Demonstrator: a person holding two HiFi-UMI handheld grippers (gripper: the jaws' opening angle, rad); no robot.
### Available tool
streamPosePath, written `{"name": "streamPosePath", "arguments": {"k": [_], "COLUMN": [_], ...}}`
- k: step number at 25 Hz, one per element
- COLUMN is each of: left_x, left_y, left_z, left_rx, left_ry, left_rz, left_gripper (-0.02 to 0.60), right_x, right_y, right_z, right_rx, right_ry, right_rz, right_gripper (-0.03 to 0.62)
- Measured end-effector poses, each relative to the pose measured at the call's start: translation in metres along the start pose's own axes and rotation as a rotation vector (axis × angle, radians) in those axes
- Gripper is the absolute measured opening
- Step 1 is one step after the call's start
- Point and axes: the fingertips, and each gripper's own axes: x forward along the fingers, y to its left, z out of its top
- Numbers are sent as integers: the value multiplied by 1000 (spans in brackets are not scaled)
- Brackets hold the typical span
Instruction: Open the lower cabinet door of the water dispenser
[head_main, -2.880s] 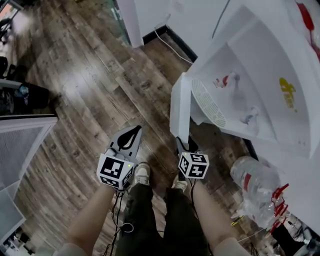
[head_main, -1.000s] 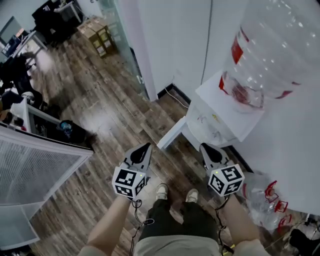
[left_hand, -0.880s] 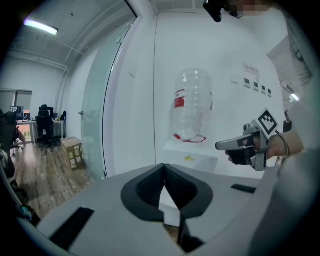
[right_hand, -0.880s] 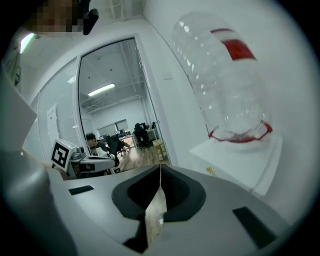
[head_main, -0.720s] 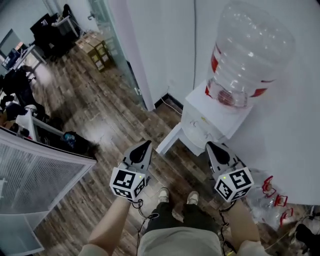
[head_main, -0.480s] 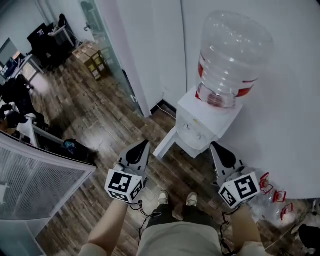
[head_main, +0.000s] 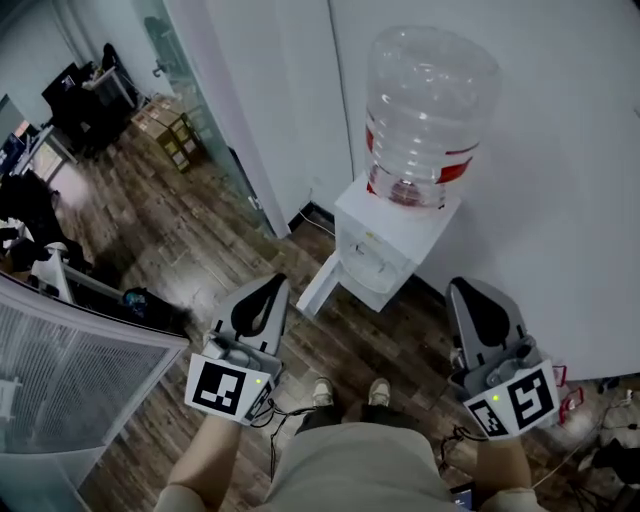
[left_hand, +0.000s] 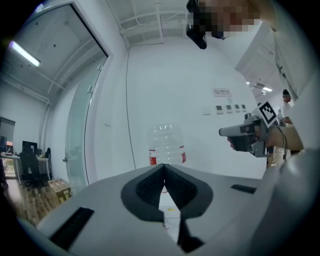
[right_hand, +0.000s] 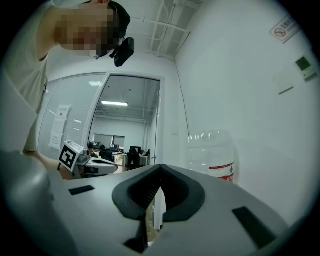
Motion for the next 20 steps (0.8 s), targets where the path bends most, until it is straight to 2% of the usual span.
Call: {"name": "streamPosePath", "arguments": {"k": [3,6,10,20], "left_x": [-7,-14,-17,-14], "left_y": [-9,-18,-23,-31], "left_z": [19,29,35,49], "left_rx": [13,16,16,39], "left_ry": [-29,-13,-9,-22], "left_rz": [-1,13,26,4], "left_gripper": [6,6,6,6], "right_x": [-14,-23,-24,-17], "right_y": [3,10,15,13], "right_z": [11,16,16,17], "right_rx": [6,3,-4,-10], "right_ry": [-10,12,22,26], "right_rz": [0,14,30,47], "right_gripper": [6,6,6,6]}}
